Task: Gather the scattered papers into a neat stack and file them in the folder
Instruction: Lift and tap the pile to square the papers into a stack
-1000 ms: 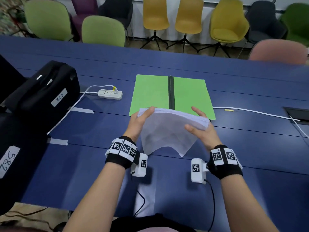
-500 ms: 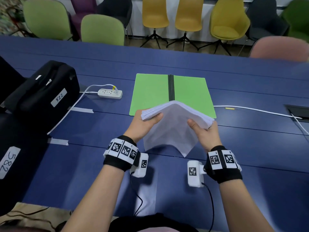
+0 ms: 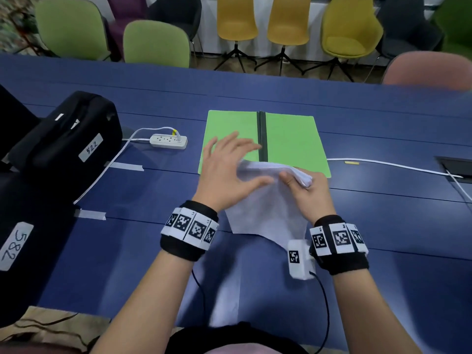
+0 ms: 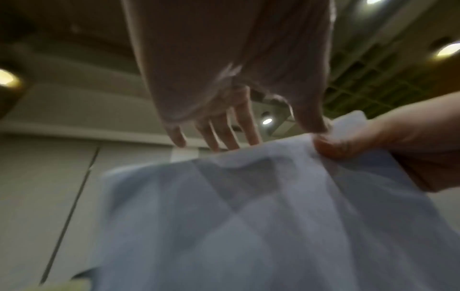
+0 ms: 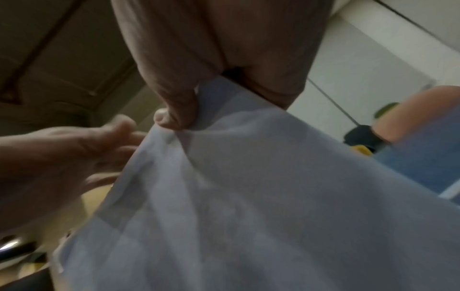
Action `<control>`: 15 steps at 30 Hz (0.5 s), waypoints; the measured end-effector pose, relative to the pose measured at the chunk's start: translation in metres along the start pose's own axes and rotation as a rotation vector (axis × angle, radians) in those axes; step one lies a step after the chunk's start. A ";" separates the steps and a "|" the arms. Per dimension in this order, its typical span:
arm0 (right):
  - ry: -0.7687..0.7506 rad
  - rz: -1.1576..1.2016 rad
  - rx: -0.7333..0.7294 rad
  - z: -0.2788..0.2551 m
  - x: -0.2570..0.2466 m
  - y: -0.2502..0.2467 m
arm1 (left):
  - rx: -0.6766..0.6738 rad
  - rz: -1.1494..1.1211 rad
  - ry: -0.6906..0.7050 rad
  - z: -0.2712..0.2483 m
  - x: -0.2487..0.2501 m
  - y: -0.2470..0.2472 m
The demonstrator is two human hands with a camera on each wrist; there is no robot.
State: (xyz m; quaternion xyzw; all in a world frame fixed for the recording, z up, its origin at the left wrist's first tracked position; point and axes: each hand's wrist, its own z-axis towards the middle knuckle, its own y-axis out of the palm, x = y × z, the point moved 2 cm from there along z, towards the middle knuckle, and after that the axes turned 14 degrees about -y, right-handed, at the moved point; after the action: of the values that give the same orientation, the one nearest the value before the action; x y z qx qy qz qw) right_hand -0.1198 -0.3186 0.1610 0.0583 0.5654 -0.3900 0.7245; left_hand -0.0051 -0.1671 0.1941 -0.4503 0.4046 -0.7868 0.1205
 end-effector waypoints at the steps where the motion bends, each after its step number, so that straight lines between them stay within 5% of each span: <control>1: -0.056 -0.033 -0.051 0.002 -0.010 0.003 | -0.088 0.084 0.050 0.001 0.008 -0.003; 4: -0.155 -0.062 -0.136 0.007 -0.033 0.007 | -0.188 0.147 -0.034 0.000 0.017 -0.007; 7: -0.064 0.037 -0.199 0.008 -0.028 -0.001 | -0.147 0.102 -0.094 -0.004 0.009 -0.008; 11: 0.143 -0.136 -0.382 -0.014 0.024 -0.027 | -0.147 -0.349 -0.348 0.001 -0.032 -0.022; 15: 0.232 -0.137 -0.337 -0.038 0.054 -0.046 | -0.199 -0.569 -0.429 -0.003 -0.057 -0.028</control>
State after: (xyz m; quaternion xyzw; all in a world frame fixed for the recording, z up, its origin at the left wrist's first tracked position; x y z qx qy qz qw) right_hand -0.1748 -0.3574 0.1168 -0.0578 0.7047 -0.3289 0.6260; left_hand 0.0296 -0.1157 0.1796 -0.7090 0.3032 -0.6333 -0.0654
